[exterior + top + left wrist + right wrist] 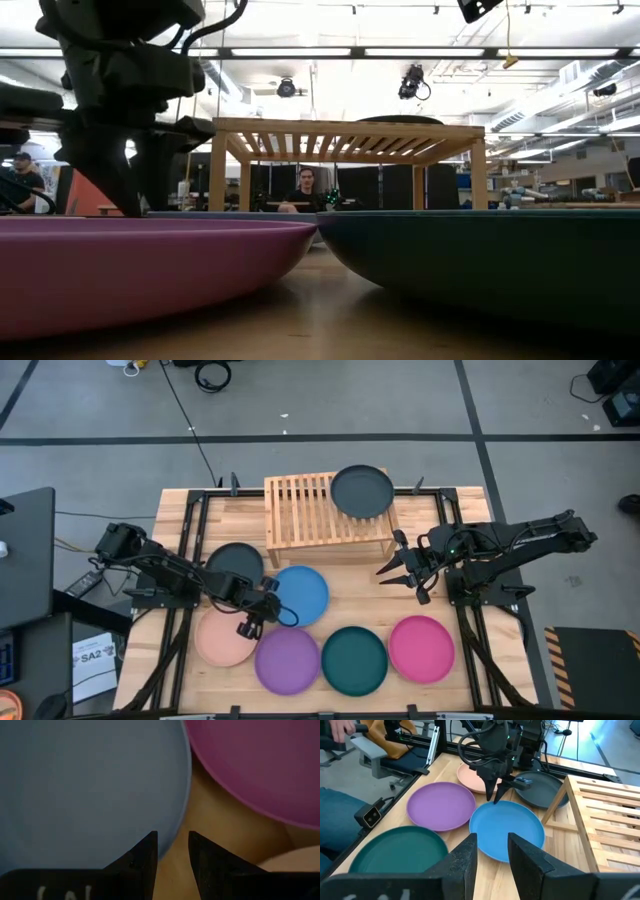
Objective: Place and stack plates onto a shelf
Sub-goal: Put the blue plate to the left on the shelf
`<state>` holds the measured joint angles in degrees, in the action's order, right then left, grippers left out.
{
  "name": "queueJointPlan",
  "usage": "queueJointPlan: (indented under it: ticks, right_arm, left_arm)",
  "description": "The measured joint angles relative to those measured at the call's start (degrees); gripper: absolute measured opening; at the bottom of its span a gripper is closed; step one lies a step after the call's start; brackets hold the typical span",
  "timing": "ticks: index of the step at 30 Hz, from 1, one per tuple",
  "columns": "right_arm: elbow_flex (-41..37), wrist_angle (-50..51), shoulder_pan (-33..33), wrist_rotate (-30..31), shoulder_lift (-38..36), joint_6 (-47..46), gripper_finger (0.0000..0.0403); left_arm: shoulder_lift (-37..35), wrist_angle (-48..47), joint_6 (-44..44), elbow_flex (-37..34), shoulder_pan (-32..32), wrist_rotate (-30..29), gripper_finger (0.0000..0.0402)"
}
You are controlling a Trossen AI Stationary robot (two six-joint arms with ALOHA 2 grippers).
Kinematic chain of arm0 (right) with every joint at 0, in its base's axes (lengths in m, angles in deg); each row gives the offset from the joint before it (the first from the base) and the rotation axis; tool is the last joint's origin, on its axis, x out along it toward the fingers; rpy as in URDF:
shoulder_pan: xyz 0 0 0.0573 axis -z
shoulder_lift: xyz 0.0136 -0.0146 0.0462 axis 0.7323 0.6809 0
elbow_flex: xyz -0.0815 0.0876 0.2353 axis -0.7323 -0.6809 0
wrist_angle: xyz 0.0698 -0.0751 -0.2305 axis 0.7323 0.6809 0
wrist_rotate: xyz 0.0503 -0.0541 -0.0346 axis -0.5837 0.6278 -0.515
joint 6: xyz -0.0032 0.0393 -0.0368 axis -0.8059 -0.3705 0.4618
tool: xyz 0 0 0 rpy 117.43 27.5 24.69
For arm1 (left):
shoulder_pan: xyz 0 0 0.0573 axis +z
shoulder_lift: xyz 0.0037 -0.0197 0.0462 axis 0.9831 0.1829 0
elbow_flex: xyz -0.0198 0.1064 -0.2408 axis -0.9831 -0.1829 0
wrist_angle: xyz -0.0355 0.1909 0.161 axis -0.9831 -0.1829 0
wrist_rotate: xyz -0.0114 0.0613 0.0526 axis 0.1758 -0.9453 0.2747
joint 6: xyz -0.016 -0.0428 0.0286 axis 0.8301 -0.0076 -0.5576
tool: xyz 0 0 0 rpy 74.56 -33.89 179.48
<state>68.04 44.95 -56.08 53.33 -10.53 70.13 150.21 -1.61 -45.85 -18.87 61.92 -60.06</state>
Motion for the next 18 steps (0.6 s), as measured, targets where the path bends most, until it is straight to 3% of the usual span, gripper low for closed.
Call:
queueJointPlan:
  ticks: [14,18]
  right_arm:
    - [0.0,0.0,0.0,0.0,0.0,0.0,0.0114]
    - [0.0,0.0,0.0,0.0,0.0,0.0,0.0114]
  left_arm:
    - [6.0,1.9,-3.7,0.0,0.0,-0.5,0.0116]
    - [5.8,1.8,-3.7,0.0,0.0,-1.2,0.0098]
